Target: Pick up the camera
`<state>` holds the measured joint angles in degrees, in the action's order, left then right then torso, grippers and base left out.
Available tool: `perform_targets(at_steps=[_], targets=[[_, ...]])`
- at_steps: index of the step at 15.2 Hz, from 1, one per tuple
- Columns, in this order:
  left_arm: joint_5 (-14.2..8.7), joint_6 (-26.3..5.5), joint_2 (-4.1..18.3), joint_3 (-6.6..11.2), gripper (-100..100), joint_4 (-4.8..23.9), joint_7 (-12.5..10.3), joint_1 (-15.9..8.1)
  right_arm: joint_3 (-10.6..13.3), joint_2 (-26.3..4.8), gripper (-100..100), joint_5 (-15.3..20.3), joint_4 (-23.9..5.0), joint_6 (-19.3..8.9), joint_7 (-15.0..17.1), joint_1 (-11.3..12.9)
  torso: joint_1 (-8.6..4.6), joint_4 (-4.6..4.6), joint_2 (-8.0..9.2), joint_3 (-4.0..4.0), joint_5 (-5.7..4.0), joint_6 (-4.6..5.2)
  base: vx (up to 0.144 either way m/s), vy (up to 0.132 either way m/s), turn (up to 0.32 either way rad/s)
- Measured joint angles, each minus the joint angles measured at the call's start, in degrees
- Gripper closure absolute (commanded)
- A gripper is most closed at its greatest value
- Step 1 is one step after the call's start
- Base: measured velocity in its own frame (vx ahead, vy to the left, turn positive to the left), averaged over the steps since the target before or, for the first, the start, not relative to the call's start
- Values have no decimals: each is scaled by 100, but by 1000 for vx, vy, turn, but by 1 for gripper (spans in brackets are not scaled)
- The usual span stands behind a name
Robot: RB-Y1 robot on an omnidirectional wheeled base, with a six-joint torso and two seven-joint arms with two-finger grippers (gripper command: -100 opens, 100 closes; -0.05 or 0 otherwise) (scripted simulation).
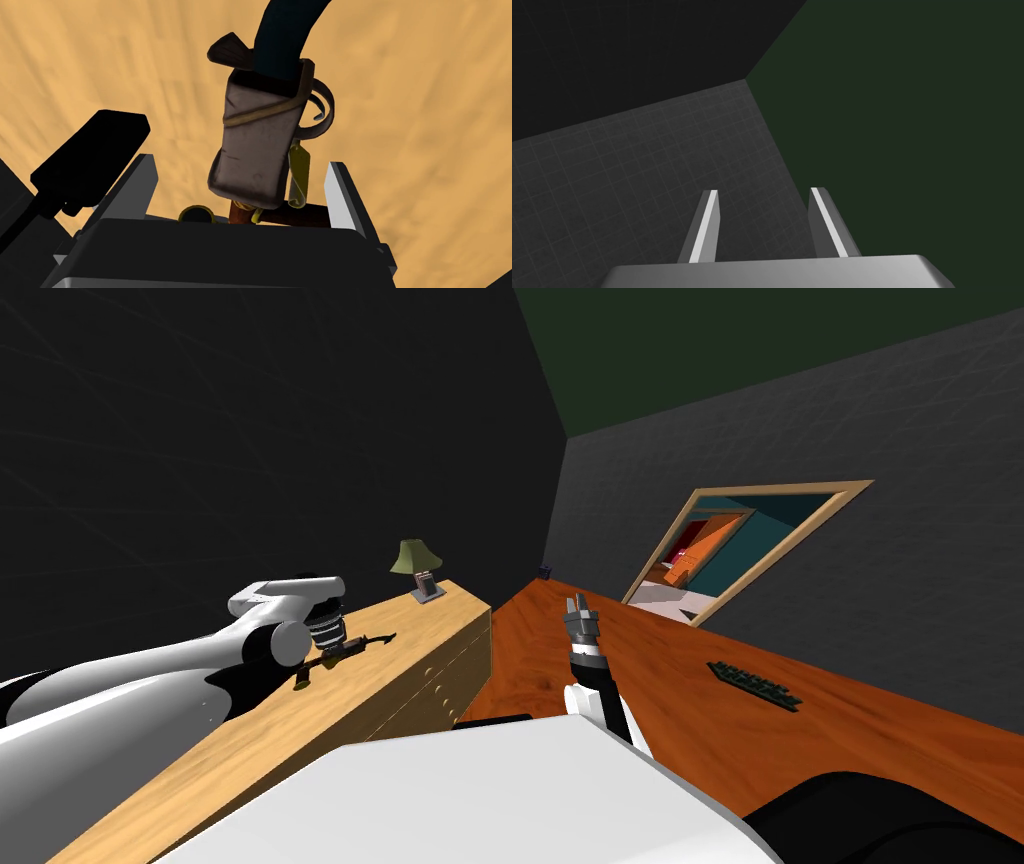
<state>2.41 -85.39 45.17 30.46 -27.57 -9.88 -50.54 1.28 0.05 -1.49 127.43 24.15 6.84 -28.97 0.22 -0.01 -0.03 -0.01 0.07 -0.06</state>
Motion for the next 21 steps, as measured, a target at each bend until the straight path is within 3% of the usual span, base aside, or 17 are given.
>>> perform_targets(at_steps=[2,5,6,8,9,12,14,17,18,21], targets=[[-20,-227,-19,74,-100,-77,5,54,0,0,0,0,0,0,0,0,3,0,0,0,-1,3,2,55,-61],[0,-346,41,122,-100,271,-6,-99,0,-1,0,0,0,0,0,1,14,0,-1,0,1,3,4,86,-80],[-11,-548,-17,174,-100,124,-21,-32,0,-1,0,0,0,0,0,0,21,0,-1,-1,3,2,-1,109,-42],[-8,-613,15,205,-100,300,-24,-76,0,-1,0,0,0,0,0,0,21,0,2,1,5,0,-12,49,-37],[-21,-674,-14,232,-100,207,-21,-11,0,0,0,0,0,0,0,0,6,1,5,3,2,1,-10,21,13],[-6,-629,31,224,-100,414,-21,-97,0,0,0,0,0,0,0,0,-13,1,3,2,-4,1,0,5,14],[-48,-589,-86,233,-100,265,-39,66,0,0,0,0,0,0,0,0,-16,-1,0,0,-3,1,5,-4,22],[-71,-442,-113,215,-100,369,-42,100,0,0,0,0,0,0,0,0,-19,0,-1,-1,-5,1,3,-5,13],[-74,-428,-120,215,100,366,-43,110,0,0,0,0,0,0,0,0,-20,0,0,0,-6,2,0,0,0],[-71,-430,-119,211,100,366,-35,108,1,1,0,0,0,0,0,0,-19,0,1,1,-2,0,0,0,0]])
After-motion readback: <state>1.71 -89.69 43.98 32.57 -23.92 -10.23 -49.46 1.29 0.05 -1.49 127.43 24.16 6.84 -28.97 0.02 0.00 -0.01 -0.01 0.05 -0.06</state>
